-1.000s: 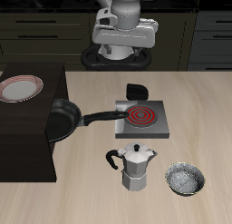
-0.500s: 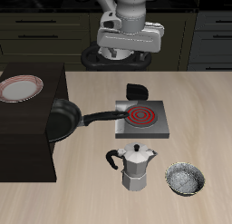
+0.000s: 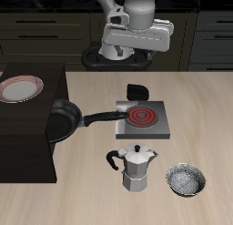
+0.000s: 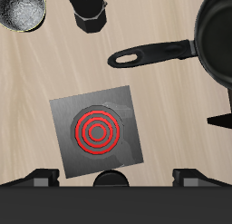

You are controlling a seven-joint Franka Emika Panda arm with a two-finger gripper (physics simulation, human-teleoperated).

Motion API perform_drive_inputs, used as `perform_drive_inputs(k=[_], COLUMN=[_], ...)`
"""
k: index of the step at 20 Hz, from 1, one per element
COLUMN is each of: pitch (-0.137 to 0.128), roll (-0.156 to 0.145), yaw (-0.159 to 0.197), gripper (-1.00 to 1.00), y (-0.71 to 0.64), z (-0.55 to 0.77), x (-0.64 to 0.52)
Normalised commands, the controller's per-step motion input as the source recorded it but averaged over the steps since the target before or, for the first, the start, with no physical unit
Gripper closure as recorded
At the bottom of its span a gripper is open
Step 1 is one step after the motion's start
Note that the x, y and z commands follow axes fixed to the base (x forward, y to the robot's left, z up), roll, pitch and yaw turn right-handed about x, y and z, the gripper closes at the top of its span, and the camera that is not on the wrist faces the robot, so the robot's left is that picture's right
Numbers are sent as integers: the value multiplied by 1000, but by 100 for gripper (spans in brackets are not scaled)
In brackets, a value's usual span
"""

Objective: Place the frypan on the stove

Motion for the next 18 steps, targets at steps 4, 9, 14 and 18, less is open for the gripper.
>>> perform_drive_inputs(k=[4,9,14,18], pitch=[-5,-25,-18,-29], roll=[24,17,9,9], yaw=[-120,-142,-108,-126], gripper=[-100,-100,-100,-100], y=[127,50,-20,-52], z=[145,133,4,74], x=[168,145,118,85])
